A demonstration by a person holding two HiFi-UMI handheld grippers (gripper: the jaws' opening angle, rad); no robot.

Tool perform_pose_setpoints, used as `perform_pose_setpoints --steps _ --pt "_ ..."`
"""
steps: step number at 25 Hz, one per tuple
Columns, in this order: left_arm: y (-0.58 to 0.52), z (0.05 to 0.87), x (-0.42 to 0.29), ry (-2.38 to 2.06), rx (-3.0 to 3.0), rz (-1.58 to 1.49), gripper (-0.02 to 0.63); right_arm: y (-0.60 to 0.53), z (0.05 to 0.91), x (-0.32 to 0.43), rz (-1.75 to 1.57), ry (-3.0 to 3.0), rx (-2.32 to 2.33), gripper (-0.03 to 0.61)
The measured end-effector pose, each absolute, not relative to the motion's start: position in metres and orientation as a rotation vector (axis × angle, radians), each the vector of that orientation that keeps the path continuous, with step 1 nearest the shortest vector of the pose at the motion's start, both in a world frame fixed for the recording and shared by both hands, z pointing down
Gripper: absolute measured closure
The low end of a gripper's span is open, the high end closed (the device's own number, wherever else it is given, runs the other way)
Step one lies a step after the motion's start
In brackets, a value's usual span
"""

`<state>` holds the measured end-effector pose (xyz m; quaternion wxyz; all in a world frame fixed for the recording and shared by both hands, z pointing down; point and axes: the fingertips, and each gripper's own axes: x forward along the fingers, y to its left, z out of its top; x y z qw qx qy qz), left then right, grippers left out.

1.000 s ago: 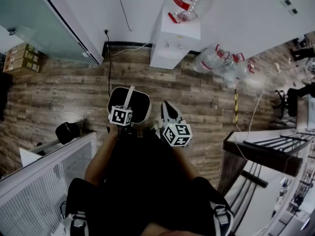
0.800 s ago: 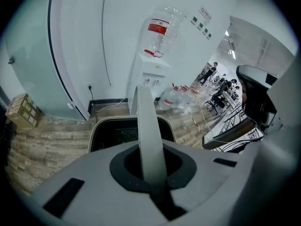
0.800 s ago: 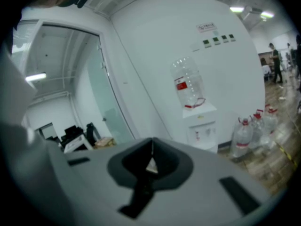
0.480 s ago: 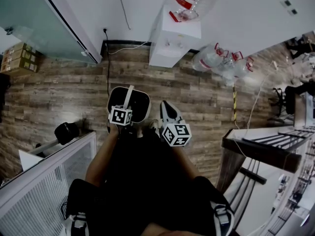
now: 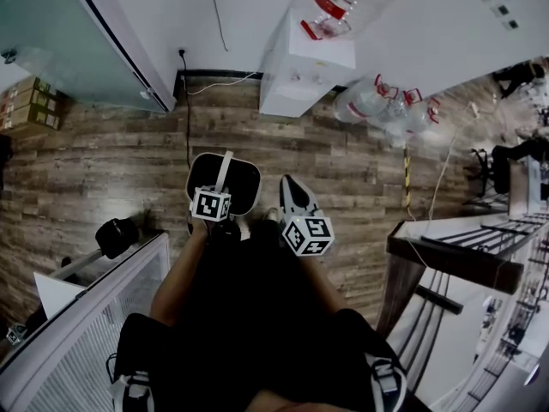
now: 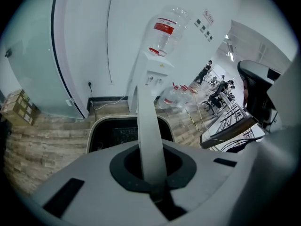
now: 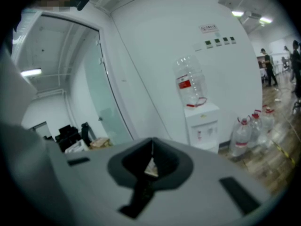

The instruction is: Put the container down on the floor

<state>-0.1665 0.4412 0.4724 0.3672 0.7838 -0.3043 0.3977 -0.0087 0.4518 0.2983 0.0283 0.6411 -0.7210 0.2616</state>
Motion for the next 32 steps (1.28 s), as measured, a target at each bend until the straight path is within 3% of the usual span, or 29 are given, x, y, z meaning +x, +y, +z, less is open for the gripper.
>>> perform_pose_setpoints --steps 17,32 --pt "0.400 0.503 -0.196 -0.784 1.958 1.070 0.584 0.398 0.311 -0.010 0.824 -2.216 2.011 0.545" --pt "0.305 0.513 -0.159 -0.855 1.888 1.031 0.584 0.275 0.313 0.024 0.866 -2.296 1.865 0.545"
